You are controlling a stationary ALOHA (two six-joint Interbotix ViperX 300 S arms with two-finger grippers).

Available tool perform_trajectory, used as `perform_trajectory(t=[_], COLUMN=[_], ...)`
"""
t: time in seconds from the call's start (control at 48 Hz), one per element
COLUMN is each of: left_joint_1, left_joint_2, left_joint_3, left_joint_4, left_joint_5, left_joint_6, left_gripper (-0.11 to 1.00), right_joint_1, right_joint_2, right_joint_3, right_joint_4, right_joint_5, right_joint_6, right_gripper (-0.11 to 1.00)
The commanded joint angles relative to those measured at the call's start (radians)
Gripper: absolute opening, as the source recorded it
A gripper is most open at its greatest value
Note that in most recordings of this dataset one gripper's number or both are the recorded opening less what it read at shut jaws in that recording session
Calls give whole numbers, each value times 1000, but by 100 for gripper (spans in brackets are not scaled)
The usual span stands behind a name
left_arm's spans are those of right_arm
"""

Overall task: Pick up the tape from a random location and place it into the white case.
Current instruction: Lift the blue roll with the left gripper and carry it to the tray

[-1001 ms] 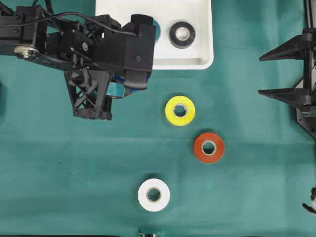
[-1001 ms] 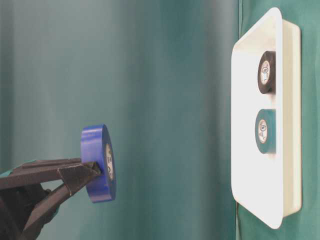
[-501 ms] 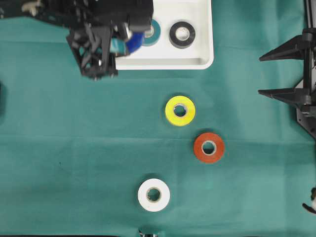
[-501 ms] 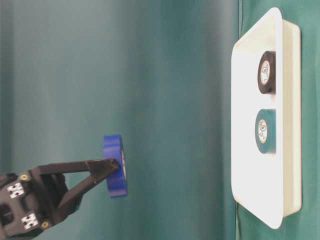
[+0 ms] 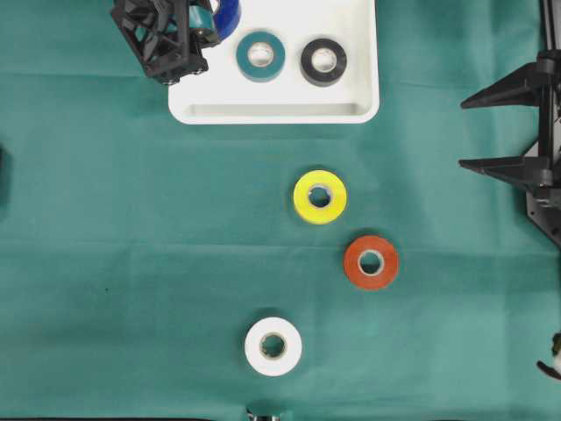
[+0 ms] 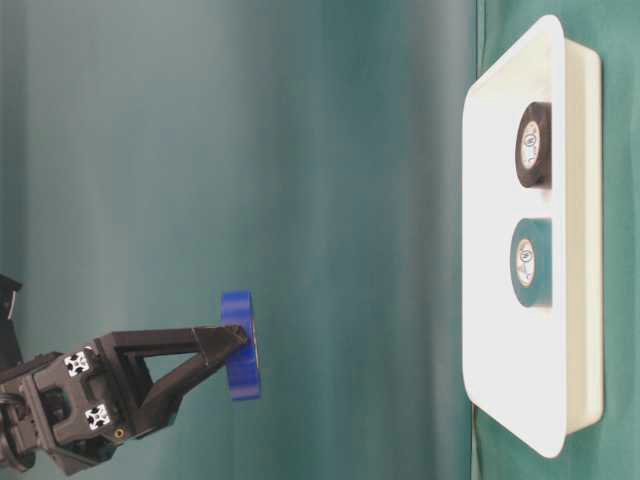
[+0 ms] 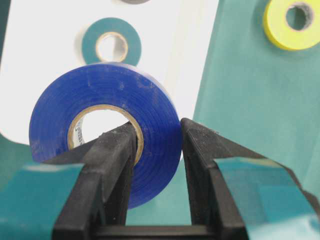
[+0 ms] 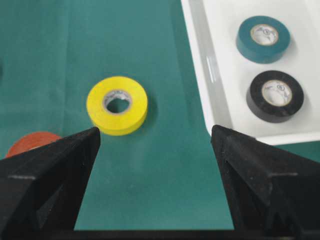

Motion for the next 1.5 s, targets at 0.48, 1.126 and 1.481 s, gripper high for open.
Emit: perform_trajectory(t=[0.48, 1.126, 1.481], left_joint_1=[-2, 0, 5], left_joint_2=[-26, 17, 84], left_joint_3=[-14, 66, 198], left_joint_4=[0, 2, 2], left_joint_5=[-6, -124, -281], left_joint_6=[2, 0, -3], left_gripper=[23, 23, 23], right_joint_1=[-2, -3, -12], right_joint_2=[6, 9, 9], right_joint_3=[-21, -20, -20], right_joint_4=[-2, -3, -11], right_joint_5=[-3, -3, 2], right_joint_6=[-2, -2, -3], right_gripper=[85, 85, 85])
